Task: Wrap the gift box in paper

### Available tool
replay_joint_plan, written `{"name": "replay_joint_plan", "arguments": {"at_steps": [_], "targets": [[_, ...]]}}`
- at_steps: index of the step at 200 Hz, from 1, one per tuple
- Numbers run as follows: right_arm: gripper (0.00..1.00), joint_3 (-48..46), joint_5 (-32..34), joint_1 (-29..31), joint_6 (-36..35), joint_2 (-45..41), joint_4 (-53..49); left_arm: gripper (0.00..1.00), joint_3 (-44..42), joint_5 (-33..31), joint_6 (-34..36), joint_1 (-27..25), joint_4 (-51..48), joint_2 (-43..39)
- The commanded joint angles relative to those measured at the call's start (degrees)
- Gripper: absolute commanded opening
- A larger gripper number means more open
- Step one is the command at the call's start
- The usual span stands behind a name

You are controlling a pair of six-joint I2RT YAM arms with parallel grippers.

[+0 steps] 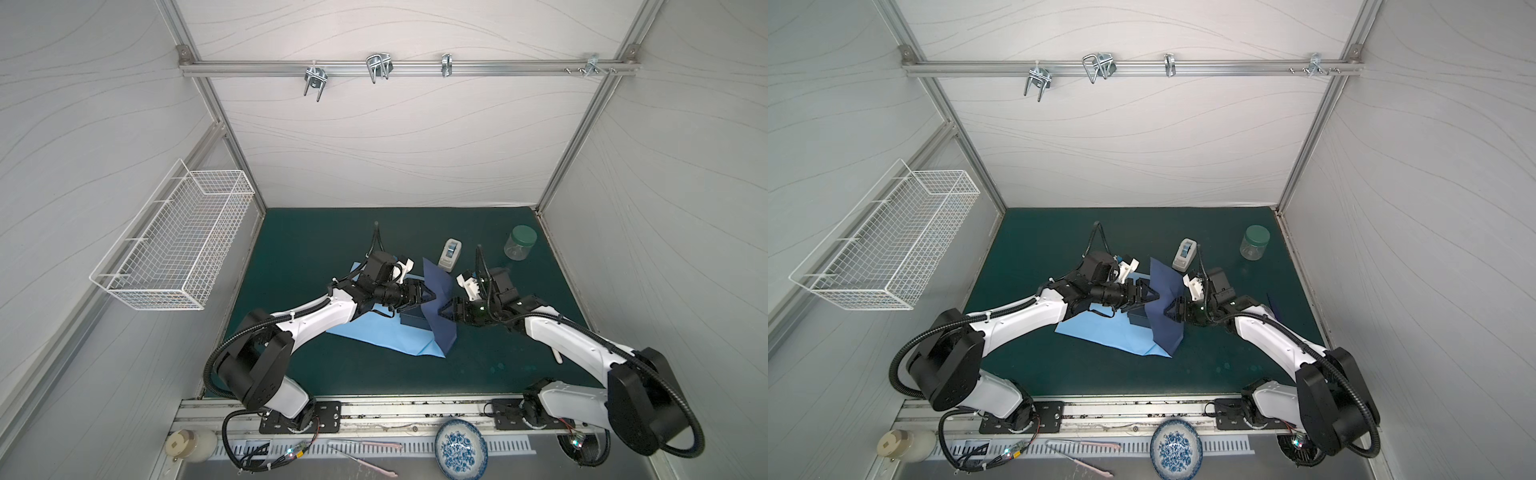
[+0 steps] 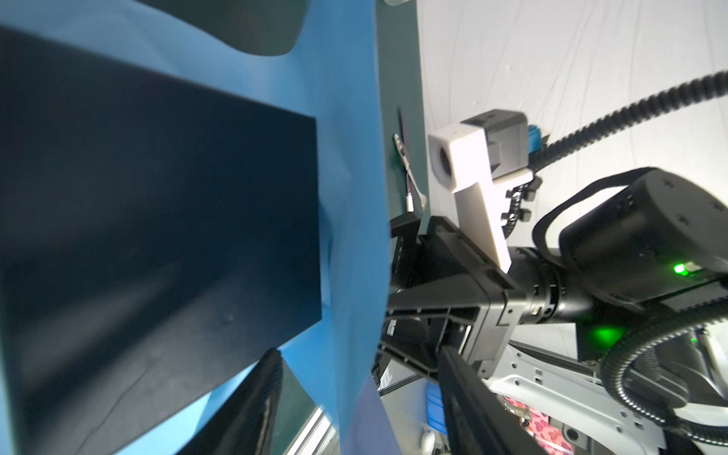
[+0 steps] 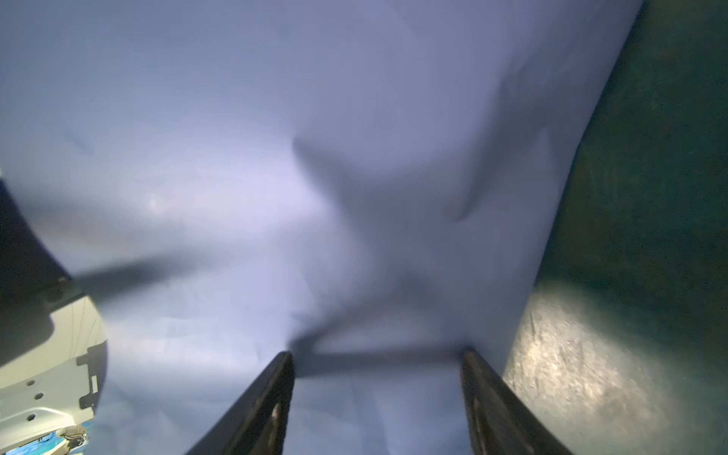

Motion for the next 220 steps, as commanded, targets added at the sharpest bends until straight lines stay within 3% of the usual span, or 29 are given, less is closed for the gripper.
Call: {"name": "replay_joint_plan", "arguments": {"at_steps": [1,46,80,102,132,177,220], "targets": [[0.68,0.68,0.93,0.60,0.90,0.57,1.80,0.67,-0.42,-4.88,-0.75,-1.19,-2.06,-2.59],[0.67,1.05,1.45,1.03,1.29,1.57,2.81,0.56,0.97,-5.41,-1.57,-3.32,-1.90,0.22],[0.67,1.16,2.07,1.09,1.31,2.29,3.33,0.37,1.42,-6.95,-0.71,-3.75,-1.56,1.32],[0.67,1.79,2.04,1.12,1.34,2.89,3.40,0.19,1.83,-7.12,0.81,-3.63,-1.93,1.67],[0.73,3.91,5.19,0.70,-2.24,-0.75,-2.61,0.00,3.88,-3.63,6.13,0.29,-5.63,1.86],[0.82,1.93,9.70,0.61,-4.23,-7.28,-8.30,0.00,8.39,2.00,13.66,4.38,-13.11,4.32],[0.88,1.26,8.47,0.69,-2.73,-7.31,-7.42,0.00,10.15,4.97,13.55,7.67,-13.39,6.58]]}}
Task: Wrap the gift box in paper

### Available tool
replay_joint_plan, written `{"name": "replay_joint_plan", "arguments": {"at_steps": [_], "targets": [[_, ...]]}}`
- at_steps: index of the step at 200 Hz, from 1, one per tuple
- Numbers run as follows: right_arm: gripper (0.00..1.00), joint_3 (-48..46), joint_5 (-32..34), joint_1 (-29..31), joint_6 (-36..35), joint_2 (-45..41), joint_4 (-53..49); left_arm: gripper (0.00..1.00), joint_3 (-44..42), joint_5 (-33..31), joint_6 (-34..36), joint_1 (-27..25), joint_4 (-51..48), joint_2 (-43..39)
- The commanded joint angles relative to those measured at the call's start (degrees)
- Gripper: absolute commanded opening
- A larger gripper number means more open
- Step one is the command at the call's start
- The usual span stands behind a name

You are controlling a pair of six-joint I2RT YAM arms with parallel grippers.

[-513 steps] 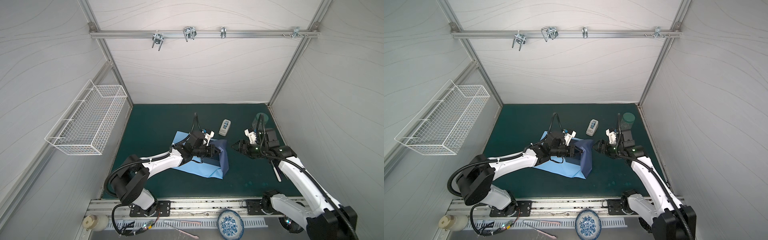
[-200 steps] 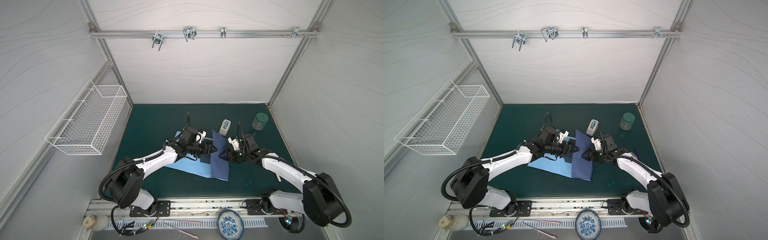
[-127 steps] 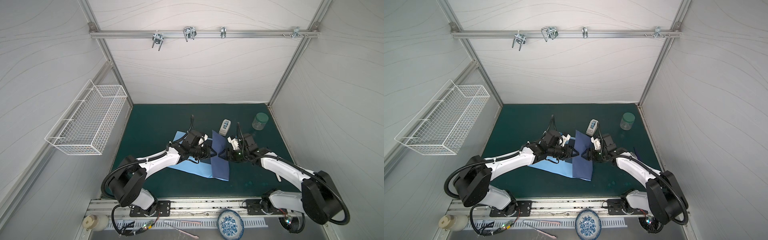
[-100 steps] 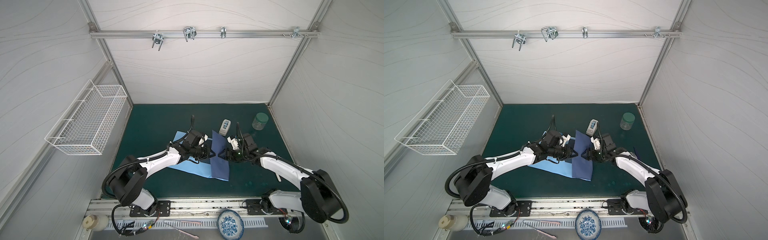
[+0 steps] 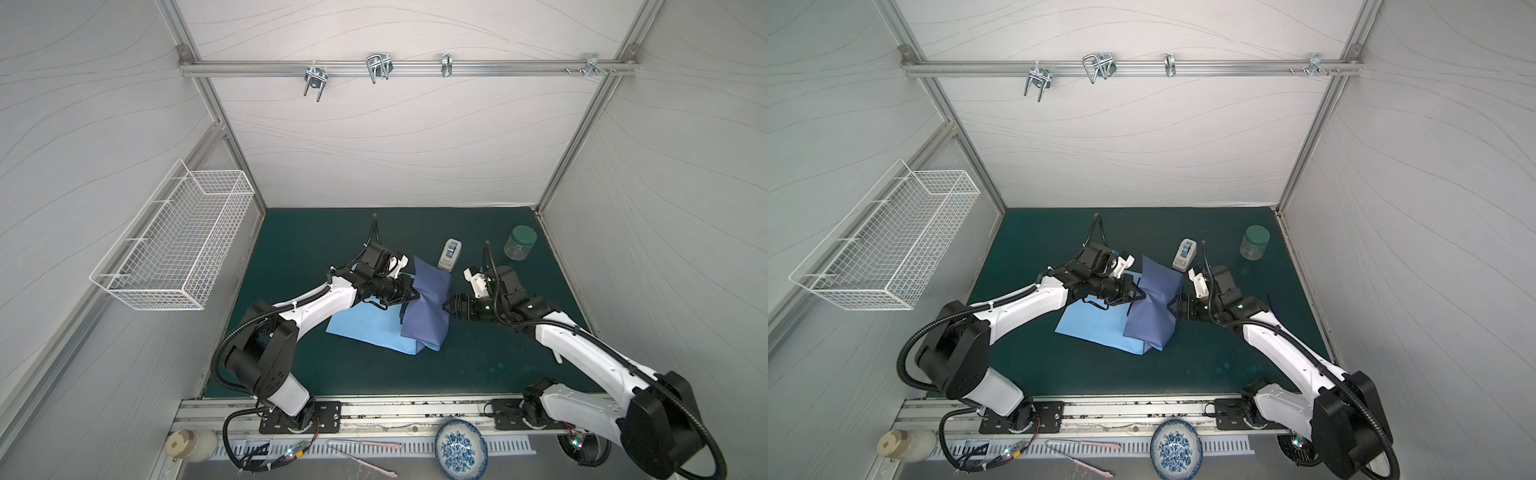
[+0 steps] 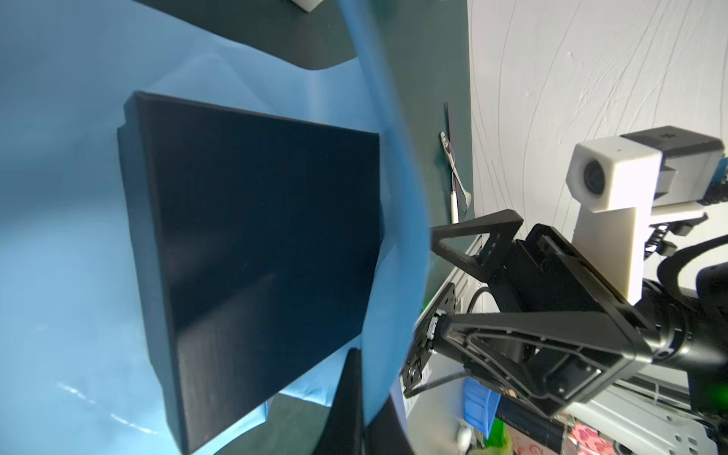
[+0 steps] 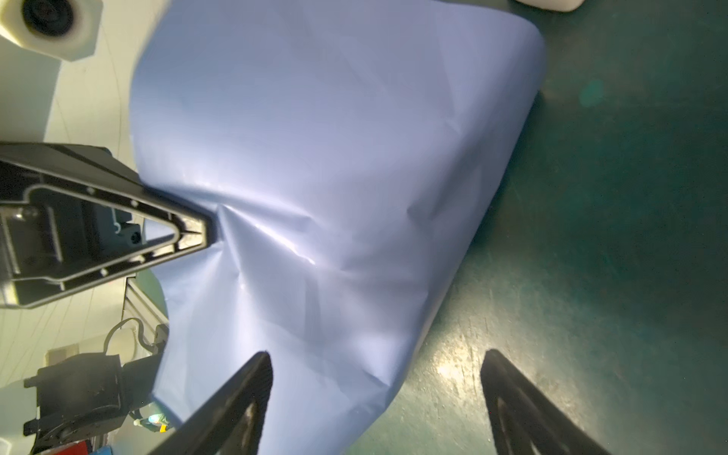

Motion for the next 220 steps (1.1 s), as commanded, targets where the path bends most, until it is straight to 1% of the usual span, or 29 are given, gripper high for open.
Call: {"name": "replay_joint_plan", "arguments": {"at_steps": [1,20,49,64,76,104,117,138,164,185,204,220], "targets": [[0.88,-0.85,-0.33,-0.01,0.28,0.02,-1.43,0.00,2.45,3.03,1.19,1.43,-0.22,1.06],[0.91,-1.16,-1.11,0.38,-0.10,0.80,-1.33,0.00,2.07,4.64,-1.28,1.34,2.58,1.12],[0.91,-2.42,-2.28,0.25,-1.02,0.03,-1.57,0.00,1.11,5.50,-5.74,1.10,5.09,0.45],[0.91,-3.03,-3.36,0.19,-1.41,-0.83,-1.80,0.00,0.41,5.21,-7.81,-0.21,6.19,-0.57],[0.91,-3.23,-2.84,-0.04,-2.05,-1.99,-3.24,0.00,-0.94,4.21,-10.49,-1.56,8.30,-1.71],[0.91,-4.97,-0.08,-0.71,-2.81,-8.17,-6.62,0.00,-4.17,0.34,-16.69,-4.71,12.62,-3.54],[0.92,-5.98,0.70,-0.71,-2.82,-11.40,-7.70,0.00,-4.66,-0.33,-18.63,-5.72,13.83,-3.19],[0.93,-7.37,0.90,-0.80,-2.28,-16.34,-9.36,0.00,-4.60,-0.29,-21.48,-5.96,15.98,-1.91],[0.93,-9.87,-0.58,-0.18,-0.77,-22.56,-9.81,0.00,-2.39,0.11,-20.94,-5.96,14.96,0.50],[0.93,-11.86,0.11,1.66,-0.34,-26.57,-10.49,0.00,-0.42,1.26,-19.74,-5.80,13.51,2.63],[0.93,-12.87,-0.56,2.04,-0.31,-28.44,-10.63,0.00,0.97,2.92,-18.89,-5.32,13.07,4.45],[0.93,-12.86,-0.85,2.10,-0.05,-28.35,-10.11,0.00,2.81,5.12,-17.46,-4.28,12.59,5.97]]}}
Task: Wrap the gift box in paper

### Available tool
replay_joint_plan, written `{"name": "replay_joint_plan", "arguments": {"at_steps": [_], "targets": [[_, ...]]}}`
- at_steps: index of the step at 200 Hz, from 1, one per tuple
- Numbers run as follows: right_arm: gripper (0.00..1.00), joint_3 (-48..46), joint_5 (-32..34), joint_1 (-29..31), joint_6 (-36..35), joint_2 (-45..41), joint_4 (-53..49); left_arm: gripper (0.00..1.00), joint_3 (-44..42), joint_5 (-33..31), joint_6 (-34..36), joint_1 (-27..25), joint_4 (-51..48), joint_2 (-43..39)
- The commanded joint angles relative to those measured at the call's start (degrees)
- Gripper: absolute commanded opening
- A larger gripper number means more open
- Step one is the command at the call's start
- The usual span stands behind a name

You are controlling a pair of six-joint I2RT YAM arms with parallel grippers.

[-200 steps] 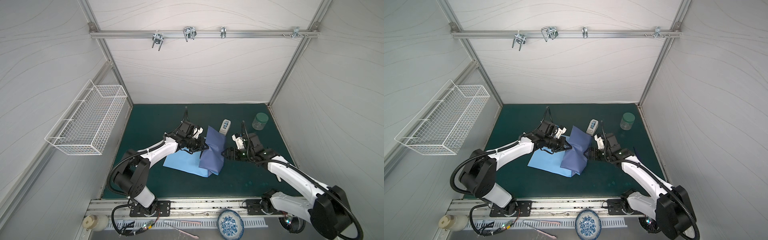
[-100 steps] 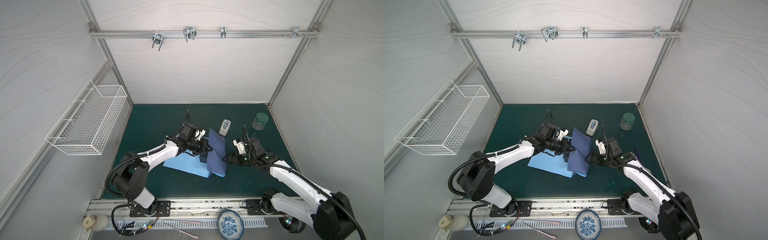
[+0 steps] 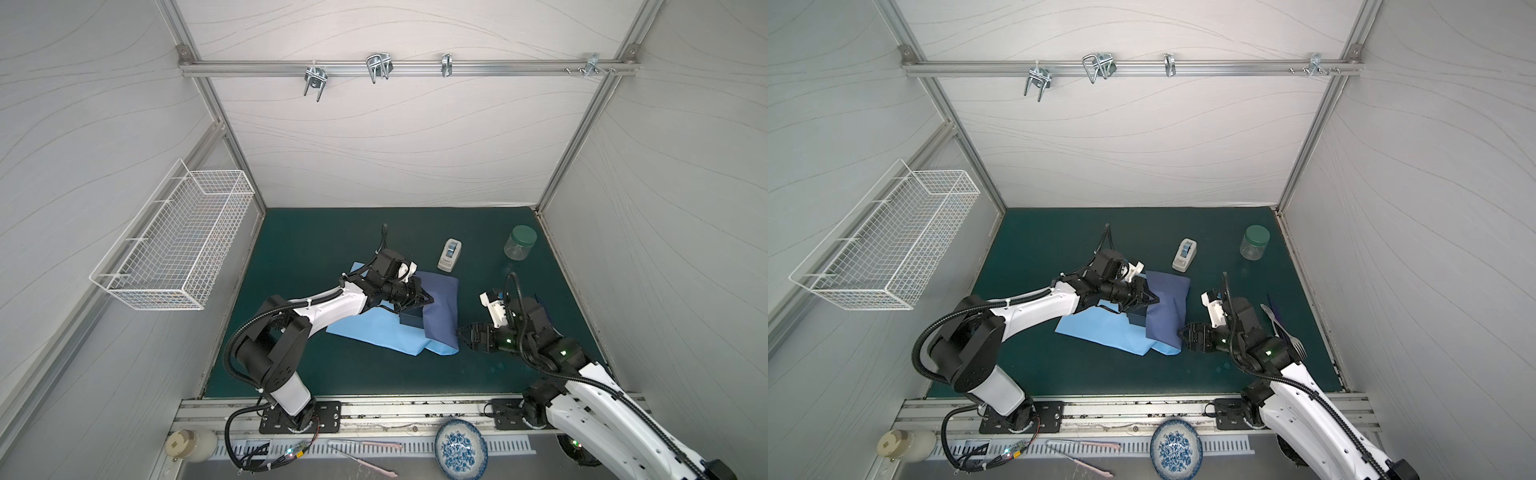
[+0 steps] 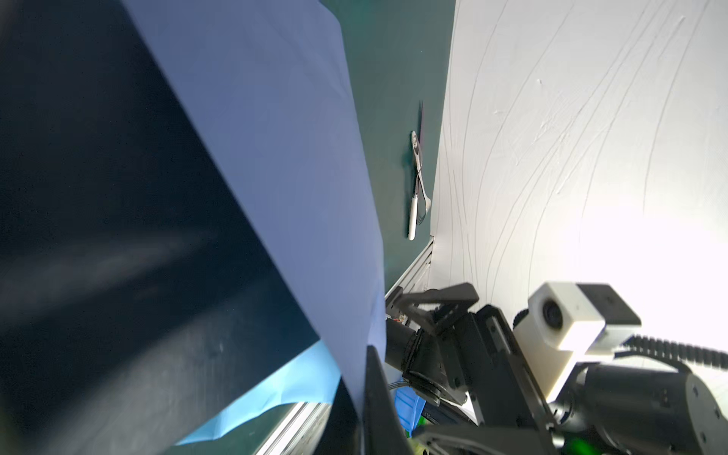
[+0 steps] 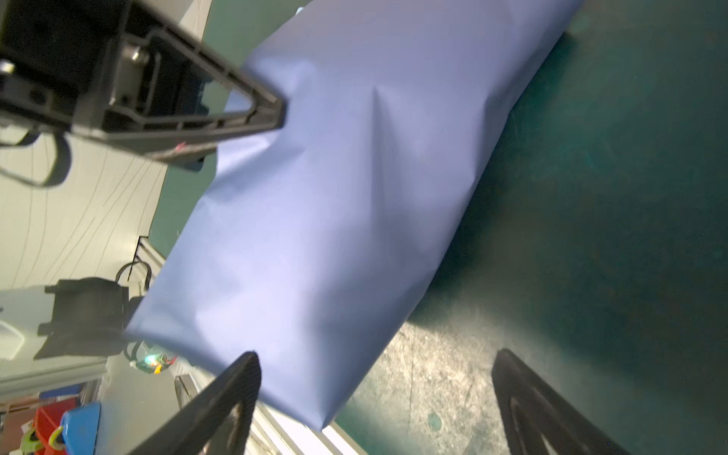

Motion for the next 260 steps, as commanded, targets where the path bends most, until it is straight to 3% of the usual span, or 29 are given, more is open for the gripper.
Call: {"name": "replay_joint_plan", "arguments": {"at_steps": [1,51,78,97,126,158,206,234,260], "targets": [[0.93,-0.14,-0.63,0.42,0.55,-0.56,-0.99,0.00,4.64,3.63,1.94,1.31,-0.02,2.25],[0.93,1.73,-1.05,0.40,0.31,5.66,0.38,0.00,11.21,5.80,13.64,4.92,-10.25,5.54],[0.92,0.81,-4.24,0.89,0.01,6.80,2.93,0.00,13.58,6.37,13.33,5.52,-10.88,6.62],[0.92,0.30,-2.41,2.96,-1.06,4.97,3.30,0.00,13.12,6.36,11.68,5.52,-9.44,5.97],[0.93,-1.88,6.76,10.66,-0.86,3.09,5.10,0.00,12.10,6.16,9.52,5.51,-7.97,4.90],[0.96,-4.85,21.76,23.18,0.70,3.59,11.47,0.00,10.45,6.11,6.71,5.40,-5.46,4.44],[0.99,-4.83,43.07,39.85,4.18,15.48,24.20,0.00,9.73,6.15,5.49,5.43,-4.79,4.46],[0.99,-3.10,51.55,43.20,8.15,23.09,27.94,0.00,9.70,6.06,5.75,5.40,-5.27,3.92],[0.99,-1.44,53.27,43.38,11.24,28.29,30.83,0.00,9.67,6.13,5.91,5.40,-5.40,3.75]]}}
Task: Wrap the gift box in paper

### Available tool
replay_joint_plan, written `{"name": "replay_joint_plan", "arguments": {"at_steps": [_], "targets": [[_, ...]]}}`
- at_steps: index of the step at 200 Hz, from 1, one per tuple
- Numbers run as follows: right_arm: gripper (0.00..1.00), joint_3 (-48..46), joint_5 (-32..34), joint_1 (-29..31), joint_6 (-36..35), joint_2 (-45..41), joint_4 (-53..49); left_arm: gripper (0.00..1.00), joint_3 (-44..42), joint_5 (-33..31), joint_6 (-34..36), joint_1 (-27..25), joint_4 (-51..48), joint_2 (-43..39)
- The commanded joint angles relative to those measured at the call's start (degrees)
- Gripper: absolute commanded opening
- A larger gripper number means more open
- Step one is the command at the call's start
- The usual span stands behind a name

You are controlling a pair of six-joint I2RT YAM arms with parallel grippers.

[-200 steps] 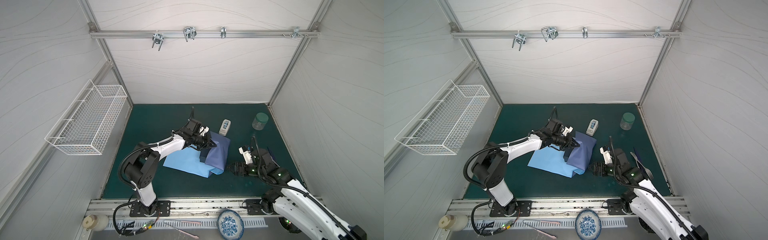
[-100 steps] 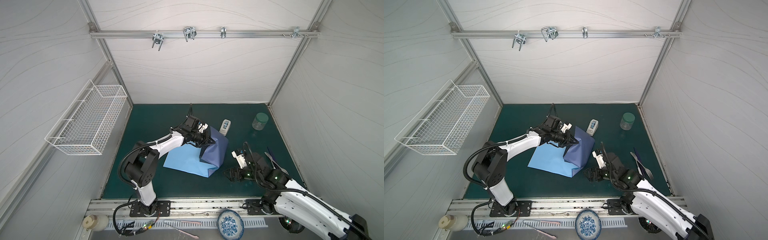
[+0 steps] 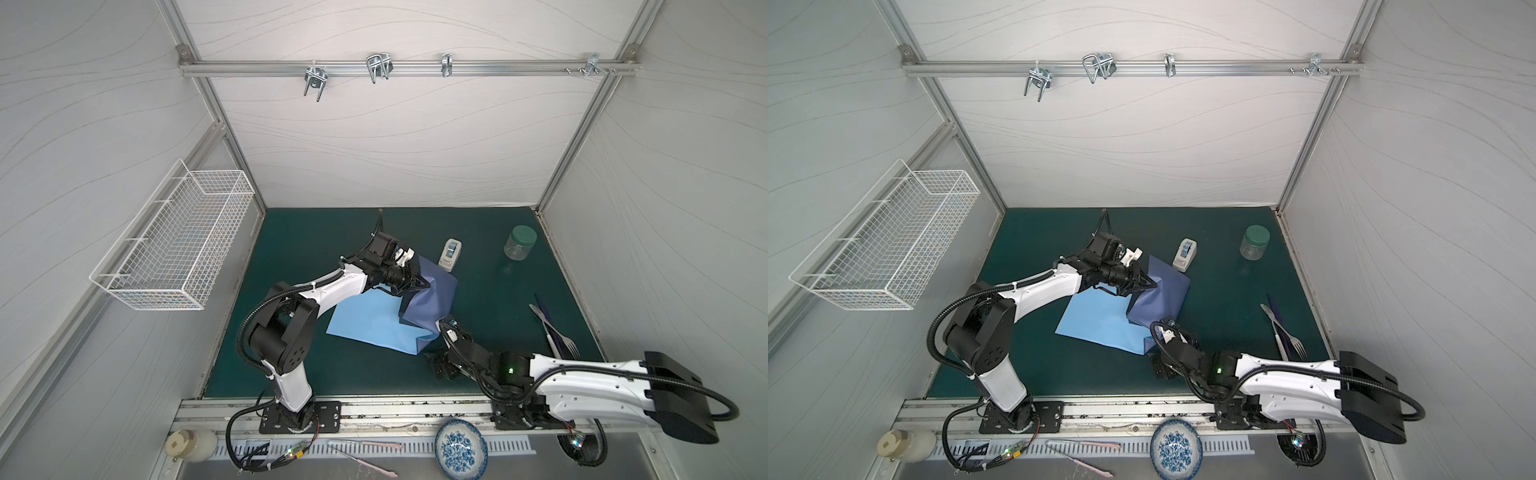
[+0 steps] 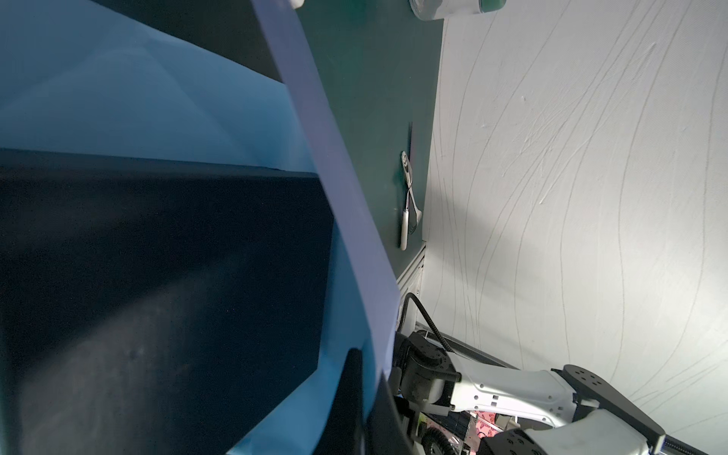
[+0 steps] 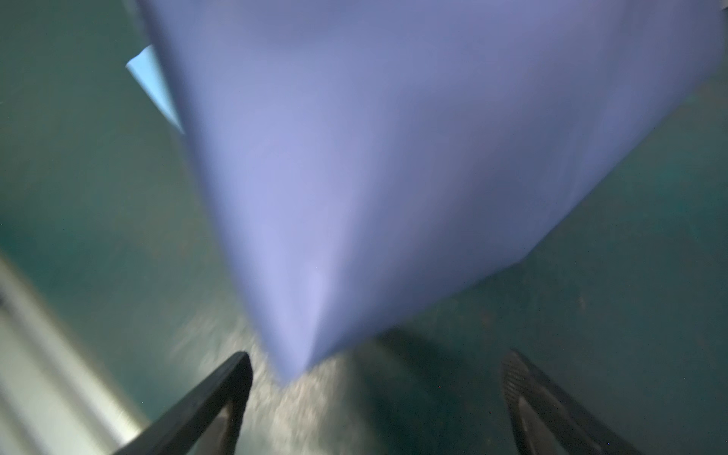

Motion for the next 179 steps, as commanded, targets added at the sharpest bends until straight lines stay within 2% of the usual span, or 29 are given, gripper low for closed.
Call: {"name": "replay_joint_plan", "arguments": {"at_steps": [1,53,78,103,137,179], "targets": [[0.99,2.52,7.21,0.55,4.82,3.28,5.82,0.00,0.18,0.79,-0.09,-0.09,2.16,-1.70],[0.99,5.55,11.82,0.72,12.38,8.53,5.03,0.00,-0.01,1.20,-0.02,-0.08,2.20,-1.86],[0.99,6.96,15.58,0.49,17.12,9.73,1.43,0.00,-0.14,1.30,0.10,-0.06,2.13,-1.91],[0.99,8.43,16.65,-0.09,20.81,11.07,-3.68,0.00,-0.14,1.32,0.25,-0.07,1.99,-1.96],[0.99,8.85,17.29,-0.86,21.74,10.28,-10.67,0.00,0.10,1.46,0.45,0.04,1.83,-2.03],[0.99,6.59,15.79,-1.95,19.96,3.98,-18.01,0.00,0.29,1.50,0.71,0.02,1.75,-1.95]]}}
